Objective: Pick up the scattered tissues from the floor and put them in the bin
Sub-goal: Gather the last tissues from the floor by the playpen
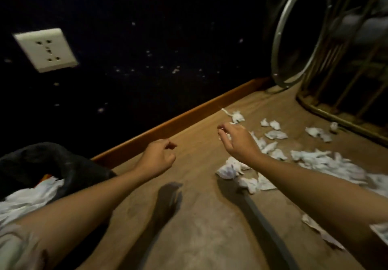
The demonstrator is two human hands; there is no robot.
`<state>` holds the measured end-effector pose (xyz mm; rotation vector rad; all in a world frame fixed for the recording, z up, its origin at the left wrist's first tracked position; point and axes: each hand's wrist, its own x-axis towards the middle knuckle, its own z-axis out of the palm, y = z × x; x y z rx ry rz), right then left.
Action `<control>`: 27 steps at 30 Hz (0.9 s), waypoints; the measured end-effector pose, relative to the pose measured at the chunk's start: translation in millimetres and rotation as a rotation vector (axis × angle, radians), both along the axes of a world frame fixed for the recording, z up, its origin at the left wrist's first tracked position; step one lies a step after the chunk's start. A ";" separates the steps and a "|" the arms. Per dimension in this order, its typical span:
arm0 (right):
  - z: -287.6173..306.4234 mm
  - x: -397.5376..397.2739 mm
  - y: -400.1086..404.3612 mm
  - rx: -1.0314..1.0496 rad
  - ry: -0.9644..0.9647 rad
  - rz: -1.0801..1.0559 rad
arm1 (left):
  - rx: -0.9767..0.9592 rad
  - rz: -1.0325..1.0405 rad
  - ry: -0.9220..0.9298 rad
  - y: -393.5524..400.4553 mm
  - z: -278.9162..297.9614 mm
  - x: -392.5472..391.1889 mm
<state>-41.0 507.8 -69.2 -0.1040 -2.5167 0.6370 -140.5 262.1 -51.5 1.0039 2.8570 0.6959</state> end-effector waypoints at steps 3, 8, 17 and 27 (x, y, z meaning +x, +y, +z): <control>-10.1 29.9 57.9 -0.053 -0.051 -0.138 | -0.128 -0.145 -0.020 46.3 3.6 18.3; -33.6 53.2 103.5 -0.259 -0.024 -0.377 | -0.255 -0.259 -0.056 127.5 11.4 47.0; -99.8 73.1 126.3 -0.249 -0.452 -0.541 | -0.662 -0.575 0.027 232.3 22.4 74.9; -138.8 88.7 113.7 -0.244 -0.883 -0.367 | -0.851 -0.793 0.320 235.8 30.6 57.3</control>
